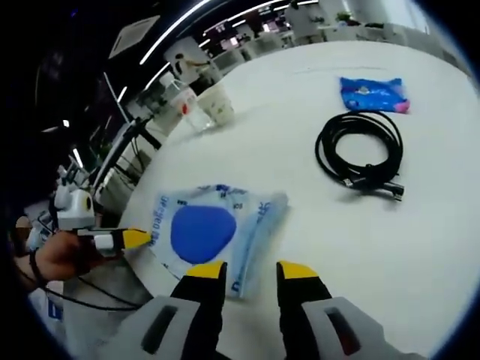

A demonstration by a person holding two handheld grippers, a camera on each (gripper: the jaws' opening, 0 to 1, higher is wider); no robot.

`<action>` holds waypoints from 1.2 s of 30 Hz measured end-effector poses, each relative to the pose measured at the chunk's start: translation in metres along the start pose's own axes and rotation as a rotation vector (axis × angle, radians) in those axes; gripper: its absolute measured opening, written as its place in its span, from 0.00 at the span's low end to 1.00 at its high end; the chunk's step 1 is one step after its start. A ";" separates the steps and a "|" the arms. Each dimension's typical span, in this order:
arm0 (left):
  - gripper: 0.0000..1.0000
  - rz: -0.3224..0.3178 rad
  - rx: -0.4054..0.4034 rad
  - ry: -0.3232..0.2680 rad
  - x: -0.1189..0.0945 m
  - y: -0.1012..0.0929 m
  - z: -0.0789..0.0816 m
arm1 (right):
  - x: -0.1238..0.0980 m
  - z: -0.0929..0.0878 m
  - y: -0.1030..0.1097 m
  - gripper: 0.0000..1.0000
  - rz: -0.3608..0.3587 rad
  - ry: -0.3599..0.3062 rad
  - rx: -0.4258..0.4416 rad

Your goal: Arrange the tabletop items into an orderly group along one side of the table until the central work area is clear of visible clutter.

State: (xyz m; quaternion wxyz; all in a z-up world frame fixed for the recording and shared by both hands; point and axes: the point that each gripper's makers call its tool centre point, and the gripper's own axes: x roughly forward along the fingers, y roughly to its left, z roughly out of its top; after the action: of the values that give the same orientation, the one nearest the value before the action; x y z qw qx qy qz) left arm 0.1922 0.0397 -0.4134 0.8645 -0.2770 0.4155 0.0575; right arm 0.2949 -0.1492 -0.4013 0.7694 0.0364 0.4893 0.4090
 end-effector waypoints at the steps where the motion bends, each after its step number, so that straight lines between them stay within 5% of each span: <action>1: 0.17 -0.002 -0.002 -0.001 0.000 0.000 0.000 | 0.000 0.000 0.000 0.24 0.001 0.000 0.004; 4: 0.16 -0.003 0.004 -0.003 -0.013 -0.016 0.000 | 0.000 -0.002 0.003 0.23 0.002 0.005 0.009; 27: 0.14 -0.018 0.008 0.009 -0.014 -0.021 -0.007 | 0.002 0.002 0.005 0.19 0.021 0.003 0.069; 32: 0.04 -0.044 -0.007 0.007 -0.016 -0.030 -0.009 | 0.002 0.001 0.007 0.04 0.032 0.005 0.059; 36: 0.01 -0.040 0.009 0.006 -0.010 -0.025 -0.006 | 0.002 0.004 0.006 0.02 0.040 -0.004 0.053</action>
State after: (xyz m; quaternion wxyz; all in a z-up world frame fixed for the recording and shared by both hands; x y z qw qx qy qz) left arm 0.1894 0.0164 -0.3978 0.8655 -0.2815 0.4127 0.0377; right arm 0.2949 -0.1421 -0.3979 0.7606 0.0675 0.4979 0.4111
